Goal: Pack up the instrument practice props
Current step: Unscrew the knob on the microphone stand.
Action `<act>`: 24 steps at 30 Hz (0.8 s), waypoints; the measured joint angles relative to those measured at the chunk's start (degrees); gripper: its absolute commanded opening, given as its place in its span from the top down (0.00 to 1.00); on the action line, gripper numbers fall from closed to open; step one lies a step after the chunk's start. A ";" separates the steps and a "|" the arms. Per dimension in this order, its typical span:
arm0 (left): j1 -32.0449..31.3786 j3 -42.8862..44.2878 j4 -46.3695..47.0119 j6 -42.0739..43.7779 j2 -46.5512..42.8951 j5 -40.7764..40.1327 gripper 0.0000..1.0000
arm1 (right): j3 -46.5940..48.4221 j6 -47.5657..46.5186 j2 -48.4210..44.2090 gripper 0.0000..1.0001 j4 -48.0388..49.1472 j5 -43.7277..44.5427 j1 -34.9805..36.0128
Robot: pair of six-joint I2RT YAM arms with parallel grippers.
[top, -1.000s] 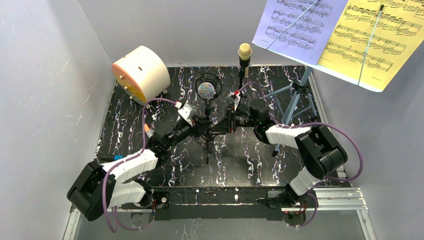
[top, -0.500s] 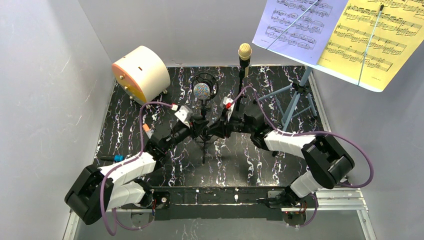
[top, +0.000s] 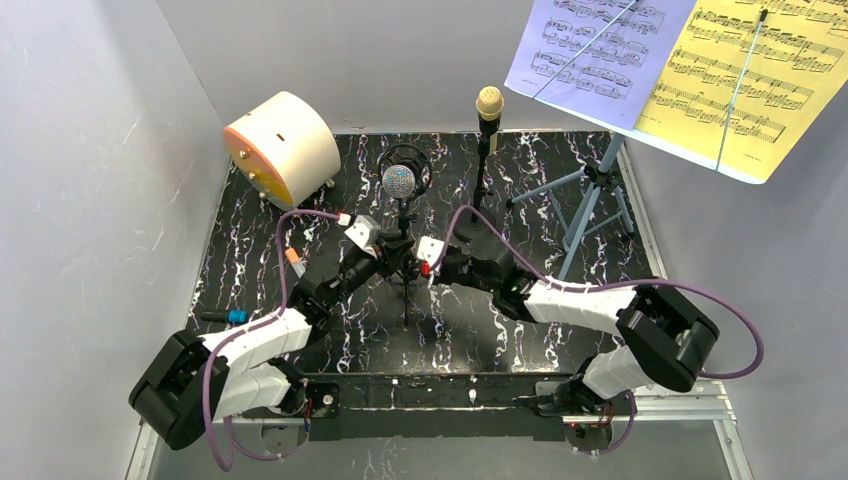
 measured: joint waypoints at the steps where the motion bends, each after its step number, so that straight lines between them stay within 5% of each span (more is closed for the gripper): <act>1: 0.00 -0.13 0.22 0.00 -0.02 -0.15 1.00 | -0.13 -1.51 0.00 0.99 0.11 1.36 0.52; 4: 0.00 -0.39 0.55 0.02 -0.13 -0.37 1.00 | -0.31 -4.31 -0.02 0.98 0.26 4.02 1.62; 7: 0.00 -0.59 0.59 0.20 -0.39 -0.46 1.00 | -0.33 -1.73 -0.13 0.57 0.37 3.48 1.20; 10: -0.33 -0.98 0.72 0.33 -0.74 -0.26 1.00 | -1.14 6.99 -0.87 0.40 0.46 0.98 -0.57; 17: -0.44 -1.29 0.68 0.70 -1.20 -0.15 1.00 | -5.25 36.15 -2.84 0.28 4.92 -0.57 -7.78; 24: -0.44 -1.29 0.59 1.11 -1.20 -0.11 1.00 | -7.85 61.99 0.63 0.27 15.63 -3.82 -8.76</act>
